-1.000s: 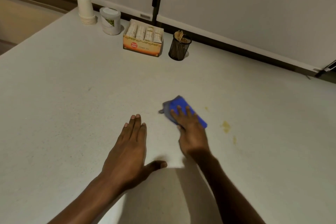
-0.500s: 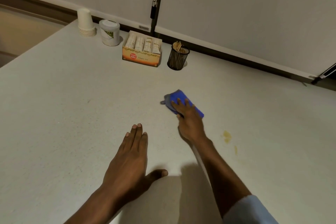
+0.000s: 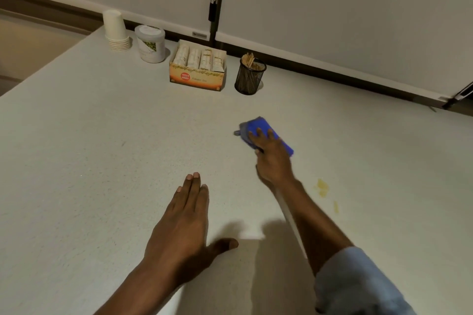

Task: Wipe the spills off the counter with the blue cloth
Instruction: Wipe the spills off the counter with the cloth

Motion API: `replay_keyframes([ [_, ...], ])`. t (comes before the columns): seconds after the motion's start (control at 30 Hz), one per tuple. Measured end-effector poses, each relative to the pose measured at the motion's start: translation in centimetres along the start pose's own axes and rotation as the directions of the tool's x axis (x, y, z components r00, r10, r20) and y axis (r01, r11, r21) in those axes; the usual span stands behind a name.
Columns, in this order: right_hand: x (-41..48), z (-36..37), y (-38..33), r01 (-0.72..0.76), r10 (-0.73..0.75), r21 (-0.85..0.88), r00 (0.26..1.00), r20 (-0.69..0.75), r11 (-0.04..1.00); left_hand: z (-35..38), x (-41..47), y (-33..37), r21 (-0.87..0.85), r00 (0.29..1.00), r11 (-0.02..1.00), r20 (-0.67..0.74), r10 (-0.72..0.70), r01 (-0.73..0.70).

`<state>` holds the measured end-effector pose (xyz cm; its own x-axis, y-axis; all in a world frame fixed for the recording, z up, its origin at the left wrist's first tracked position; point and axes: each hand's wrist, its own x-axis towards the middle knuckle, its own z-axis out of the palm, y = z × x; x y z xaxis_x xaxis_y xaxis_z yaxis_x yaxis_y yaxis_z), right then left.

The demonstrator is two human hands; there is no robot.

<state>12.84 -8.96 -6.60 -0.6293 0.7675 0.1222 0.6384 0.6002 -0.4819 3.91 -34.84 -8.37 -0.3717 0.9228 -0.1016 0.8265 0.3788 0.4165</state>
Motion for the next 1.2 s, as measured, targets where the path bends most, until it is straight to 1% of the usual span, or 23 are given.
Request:
replay_keyframes([
  [0.13,-4.8,3.0,-2.5,0.213,-0.213,-0.001,0.977,0.027,0.977,0.2,0.1,0.3,0.052,1.000,0.999,-0.009,-0.011,0.011],
  [0.23,-8.2,3.0,-1.3,0.294,-0.293,-0.017,0.954,0.061,0.956,0.0,0.2,0.9,0.027,1.000,1.000,-0.024,-0.014,0.014],
  [0.3,-7.8,1.0,0.8,0.255,-0.254,-0.005,0.965,0.070,0.967,0.1,0.1,1.6,-0.028,0.999,0.999,-0.048,0.013,-0.015],
  [0.4,-4.5,-2.4,3.9,0.060,-0.059,0.024,0.998,-0.013,0.998,0.7,0.0,2.9,-0.029,0.997,0.997,-0.017,0.074,-0.075],
  [0.47,-2.4,-3.6,4.9,-0.044,0.046,0.048,0.998,-0.032,0.998,1.2,-0.3,3.4,-0.014,0.998,0.998,0.009,0.063,-0.063],
  [0.53,-1.9,-3.1,4.5,-0.087,0.087,0.008,0.995,-0.042,0.996,1.7,-0.5,3.4,0.006,0.998,0.998,0.008,0.061,-0.061],
  [0.57,-2.6,-2.5,3.9,-0.073,0.072,-0.013,0.996,-0.047,0.997,1.8,-0.5,3.2,0.008,0.998,0.998,0.009,0.062,-0.062],
  [0.6,-3.7,-1.7,3.1,-0.029,0.028,-0.024,0.998,-0.047,0.999,2.0,-0.5,3.0,0.008,0.998,0.998,0.007,0.064,-0.065],
  [0.67,-7.4,-0.3,1.3,0.096,-0.097,-0.047,0.995,-0.022,0.994,2.4,-0.4,2.8,-0.004,0.998,0.998,-0.007,0.062,-0.063],
  [0.77,-13.5,0.3,0.5,0.278,-0.280,-0.077,0.960,-0.020,0.957,2.6,-0.3,2.7,-0.015,0.999,0.999,-0.018,0.046,-0.047],
  [0.8,-14.7,-0.1,1.3,0.300,-0.302,-0.093,0.953,-0.007,0.949,2.6,-0.2,2.7,-0.010,0.999,0.999,-0.013,0.044,-0.044],
  [0.87,-15.0,-2.2,3.5,0.244,-0.242,-0.108,0.970,0.036,0.964,2.3,-0.3,2.7,-0.001,0.999,0.999,-0.007,0.052,-0.052],
  [0.9,-14.5,-3.5,4.8,0.173,-0.169,-0.081,0.984,0.046,0.982,2.1,-0.4,2.8,-0.002,0.998,0.998,-0.010,0.058,-0.058],
  [0.97,-12.6,-5.4,6.9,0.013,-0.013,-0.001,1.000,-0.010,1.000,1.9,-0.6,3.1,-0.017,0.998,0.998,-0.024,0.061,-0.061],
  [1.03,-10.1,-6.5,8.0,-0.101,0.102,0.022,0.991,-0.081,0.995,1.9,-0.8,4.0,-0.045,0.997,0.996,-0.045,0.068,-0.070],
  [1.1,-8.3,-6.1,7.7,-0.144,0.143,-0.006,0.986,-0.086,0.989,2.3,-0.9,5.4,-0.047,0.993,0.993,-0.053,0.104,-0.107],
  [1.17,-8.1,-4.8,6.3,-0.121,0.119,-0.015,0.989,-0.086,0.993,3.0,-1.0,6.9,-0.040,0.991,0.991,-0.020,0.129,-0.130],
  [1.2,-8.9,-4.1,5.4,-0.083,0.081,-0.020,0.993,-0.080,0.996,3.5,-0.9,7.7,-0.028,0.991,0.991,-0.007,0.133,-0.133],
])
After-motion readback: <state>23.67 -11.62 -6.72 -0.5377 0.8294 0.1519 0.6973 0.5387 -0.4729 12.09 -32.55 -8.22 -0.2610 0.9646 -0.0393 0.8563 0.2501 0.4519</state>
